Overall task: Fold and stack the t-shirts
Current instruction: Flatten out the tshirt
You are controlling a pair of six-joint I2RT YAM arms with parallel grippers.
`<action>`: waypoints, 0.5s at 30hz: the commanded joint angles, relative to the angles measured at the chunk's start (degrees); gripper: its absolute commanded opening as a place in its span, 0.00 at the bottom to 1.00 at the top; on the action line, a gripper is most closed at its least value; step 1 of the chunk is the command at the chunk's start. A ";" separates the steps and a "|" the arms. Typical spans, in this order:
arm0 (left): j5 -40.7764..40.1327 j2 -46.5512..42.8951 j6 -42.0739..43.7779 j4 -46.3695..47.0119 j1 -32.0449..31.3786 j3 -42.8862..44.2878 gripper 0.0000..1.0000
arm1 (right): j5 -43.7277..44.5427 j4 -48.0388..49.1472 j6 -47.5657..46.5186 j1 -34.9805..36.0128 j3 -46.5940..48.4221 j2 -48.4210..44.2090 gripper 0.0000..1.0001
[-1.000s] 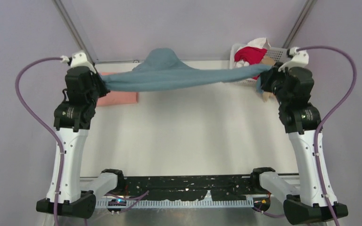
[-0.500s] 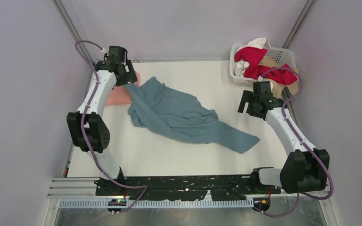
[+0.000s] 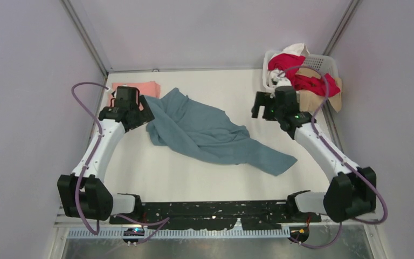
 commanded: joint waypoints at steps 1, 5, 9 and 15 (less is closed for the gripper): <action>4.90 2.39 -1.19 6.94 -0.08 -0.32 0.99 | -2.74 6.04 -3.10 10.16 11.15 12.84 0.95; 5.33 3.61 -2.42 8.41 -0.02 -0.59 1.00 | -10.31 7.97 1.53 16.09 20.04 28.15 0.95; 5.46 4.15 -2.44 8.74 -0.02 -0.62 1.00 | -12.02 4.27 3.38 20.57 28.88 40.79 0.95; 6.01 4.97 -2.30 9.11 -0.03 -0.50 1.00 | -11.41 4.53 7.76 21.58 23.21 42.79 0.95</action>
